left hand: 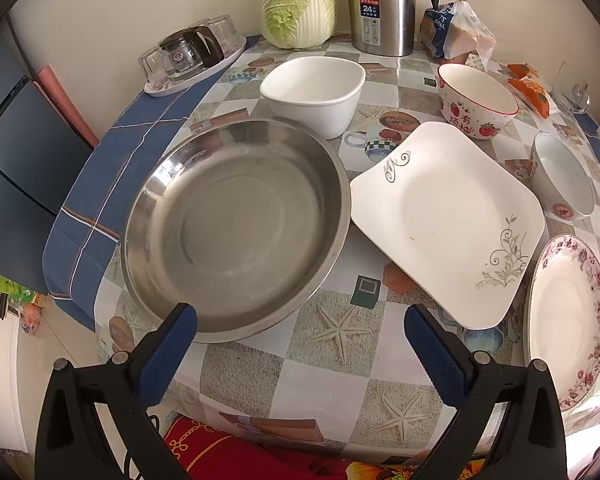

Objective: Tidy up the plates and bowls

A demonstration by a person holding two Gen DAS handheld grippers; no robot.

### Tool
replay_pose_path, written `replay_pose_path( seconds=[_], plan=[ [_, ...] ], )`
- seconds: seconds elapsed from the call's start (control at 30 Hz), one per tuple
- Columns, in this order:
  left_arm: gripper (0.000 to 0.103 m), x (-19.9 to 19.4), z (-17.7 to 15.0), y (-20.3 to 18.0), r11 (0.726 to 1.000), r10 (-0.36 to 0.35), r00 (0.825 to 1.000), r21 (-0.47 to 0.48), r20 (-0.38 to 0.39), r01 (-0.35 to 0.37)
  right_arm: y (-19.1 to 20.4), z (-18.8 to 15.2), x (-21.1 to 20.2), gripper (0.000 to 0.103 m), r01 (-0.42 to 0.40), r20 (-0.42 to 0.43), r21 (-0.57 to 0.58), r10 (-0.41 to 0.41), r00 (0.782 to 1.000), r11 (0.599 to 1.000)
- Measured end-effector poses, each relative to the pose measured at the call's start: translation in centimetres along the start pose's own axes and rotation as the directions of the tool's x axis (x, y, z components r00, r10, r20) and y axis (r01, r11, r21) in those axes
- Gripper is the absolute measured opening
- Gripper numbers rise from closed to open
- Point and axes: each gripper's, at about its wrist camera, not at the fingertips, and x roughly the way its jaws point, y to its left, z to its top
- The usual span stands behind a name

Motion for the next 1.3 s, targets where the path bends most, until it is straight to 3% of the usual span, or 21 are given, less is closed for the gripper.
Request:
replay_pose_path(
  seconds=[1.3],
  plan=[
    [0.103, 0.13, 0.0, 0.06, 1.0, -0.017, 1.0, -0.013, -0.013, 0.017, 0.32, -0.17, 0.11, 0.103, 0.003, -0.002, -0.003, -0.003, 1.0, 1.0]
  ],
)
